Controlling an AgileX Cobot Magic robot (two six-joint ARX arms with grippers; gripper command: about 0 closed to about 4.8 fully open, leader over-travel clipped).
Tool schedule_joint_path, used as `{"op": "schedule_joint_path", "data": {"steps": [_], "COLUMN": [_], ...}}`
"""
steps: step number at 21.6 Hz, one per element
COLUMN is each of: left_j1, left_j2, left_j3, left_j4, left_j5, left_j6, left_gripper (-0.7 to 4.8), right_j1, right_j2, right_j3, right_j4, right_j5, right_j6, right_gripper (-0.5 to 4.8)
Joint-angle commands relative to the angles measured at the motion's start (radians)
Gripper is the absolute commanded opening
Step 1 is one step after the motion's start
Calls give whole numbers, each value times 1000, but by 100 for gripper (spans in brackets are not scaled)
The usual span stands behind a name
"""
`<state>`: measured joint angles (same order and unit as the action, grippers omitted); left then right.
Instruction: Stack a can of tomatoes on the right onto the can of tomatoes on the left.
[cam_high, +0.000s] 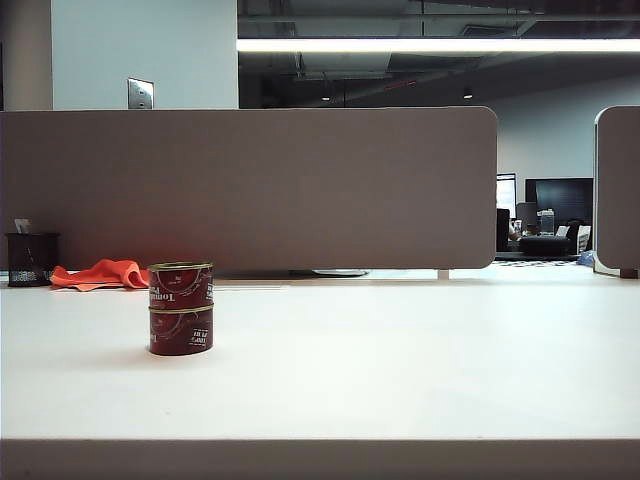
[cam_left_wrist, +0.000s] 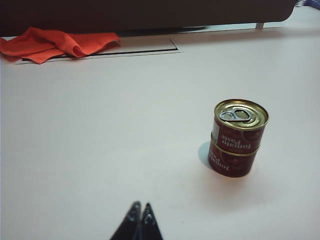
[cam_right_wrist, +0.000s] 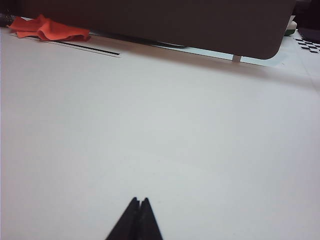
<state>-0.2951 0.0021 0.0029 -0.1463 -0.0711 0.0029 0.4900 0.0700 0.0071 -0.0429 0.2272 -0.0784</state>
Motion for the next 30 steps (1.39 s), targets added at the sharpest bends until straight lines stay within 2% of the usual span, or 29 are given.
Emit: {"op": "schedule_joint_path", "data": {"steps": [1, 7, 18, 30], "left_j1": [2, 2, 2, 2], "left_j2": [1, 1, 1, 1], "left_j3": [5, 5, 5, 5], "left_j4": [12, 12, 12, 12], "left_j5": [4, 4, 4, 4], "left_j6": [1, 1, 1, 1], "left_gripper": [-5, -5, -5, -5], "right_j1": [-1, -35, -202, -315], "right_j2": [-11, -71, -71, -71], "right_j3": [-5, -5, -6, -6], "right_j4": [15, 26, 17, 17], "right_j5": [-1, -2, -1, -2], "right_j6": [2, 2, 2, 2], "right_gripper": [-5, -5, -5, -5]}}
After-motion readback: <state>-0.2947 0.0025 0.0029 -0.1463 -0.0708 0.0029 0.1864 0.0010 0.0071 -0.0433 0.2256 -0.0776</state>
